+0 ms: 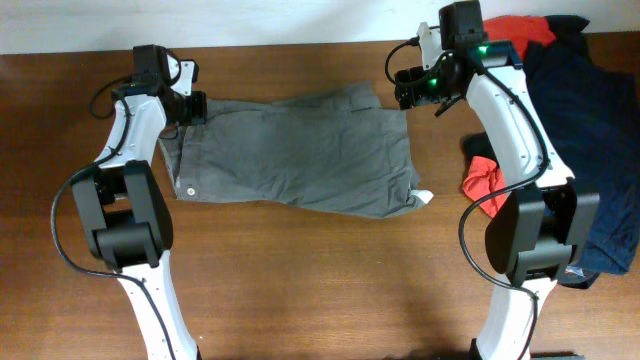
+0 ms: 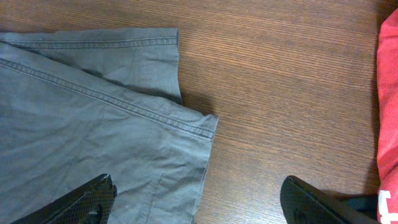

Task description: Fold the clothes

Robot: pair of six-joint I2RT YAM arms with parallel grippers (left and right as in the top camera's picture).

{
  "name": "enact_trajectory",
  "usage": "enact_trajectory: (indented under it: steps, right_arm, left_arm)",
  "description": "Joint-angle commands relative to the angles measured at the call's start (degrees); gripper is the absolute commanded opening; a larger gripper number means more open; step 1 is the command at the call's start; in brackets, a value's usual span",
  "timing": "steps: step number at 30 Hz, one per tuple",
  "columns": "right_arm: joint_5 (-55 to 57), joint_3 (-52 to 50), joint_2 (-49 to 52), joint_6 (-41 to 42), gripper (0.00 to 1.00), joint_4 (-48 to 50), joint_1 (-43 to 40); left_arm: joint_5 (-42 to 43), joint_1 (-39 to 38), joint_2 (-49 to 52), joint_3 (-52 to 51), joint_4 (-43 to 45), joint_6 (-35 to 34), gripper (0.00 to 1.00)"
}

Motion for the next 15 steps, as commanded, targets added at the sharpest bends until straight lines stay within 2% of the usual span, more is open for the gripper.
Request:
enact_trajectory:
  steps: [1, 9, 15]
  right_arm:
    - [-0.2, 0.9, 0.9, 0.2, 0.89, 0.1, 0.2]
    - [-1.3, 0.9, 1.0, 0.2, 0.88, 0.1, 0.4]
    - [-2.1, 0.8, 3.2, 0.2, 0.87, 3.1, 2.3]
  left_arm:
    - [-0.1, 0.2, 0.2, 2.6, -2.2, -0.5, 0.01]
    - [-4.5, 2.0, -2.3, 15.3, -17.9, -5.0, 0.01]
    - [-6.0, 2.3, -4.8, 17.6, -27.6, -5.0, 0.01]
